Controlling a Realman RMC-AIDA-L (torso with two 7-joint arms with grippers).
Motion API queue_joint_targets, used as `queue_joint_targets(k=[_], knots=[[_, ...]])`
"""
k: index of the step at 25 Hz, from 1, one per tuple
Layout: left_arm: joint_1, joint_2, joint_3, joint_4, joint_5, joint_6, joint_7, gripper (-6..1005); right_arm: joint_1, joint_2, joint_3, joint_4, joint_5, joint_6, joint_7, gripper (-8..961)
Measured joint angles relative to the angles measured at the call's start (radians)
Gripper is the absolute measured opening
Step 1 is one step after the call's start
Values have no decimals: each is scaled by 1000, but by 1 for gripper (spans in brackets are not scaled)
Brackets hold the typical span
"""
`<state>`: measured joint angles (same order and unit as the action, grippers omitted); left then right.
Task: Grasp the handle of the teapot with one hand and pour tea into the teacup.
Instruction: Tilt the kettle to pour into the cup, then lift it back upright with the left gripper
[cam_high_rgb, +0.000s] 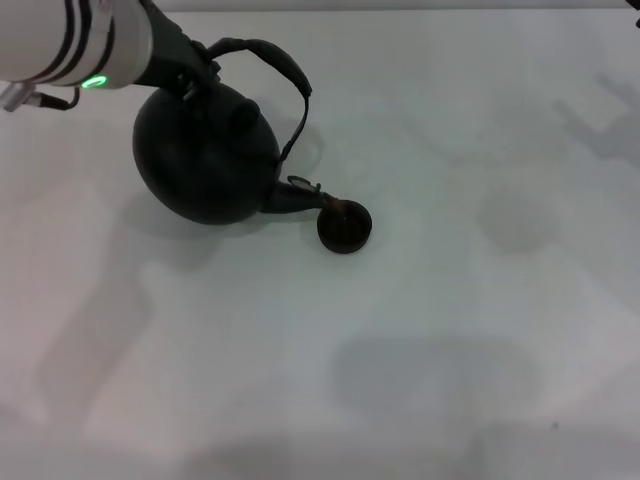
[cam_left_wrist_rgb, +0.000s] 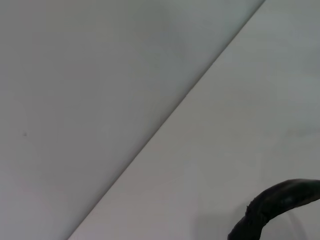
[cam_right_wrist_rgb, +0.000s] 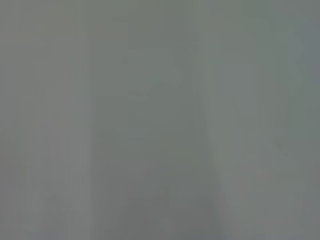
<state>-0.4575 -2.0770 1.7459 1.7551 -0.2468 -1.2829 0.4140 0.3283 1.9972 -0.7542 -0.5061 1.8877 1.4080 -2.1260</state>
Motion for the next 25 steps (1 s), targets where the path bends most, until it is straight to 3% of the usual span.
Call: queue_joint_targets(k=[25], knots=[[-53,-1,18,-23,25,-53,-15,140,-1,0,-1,33,0,-1,-27,854]])
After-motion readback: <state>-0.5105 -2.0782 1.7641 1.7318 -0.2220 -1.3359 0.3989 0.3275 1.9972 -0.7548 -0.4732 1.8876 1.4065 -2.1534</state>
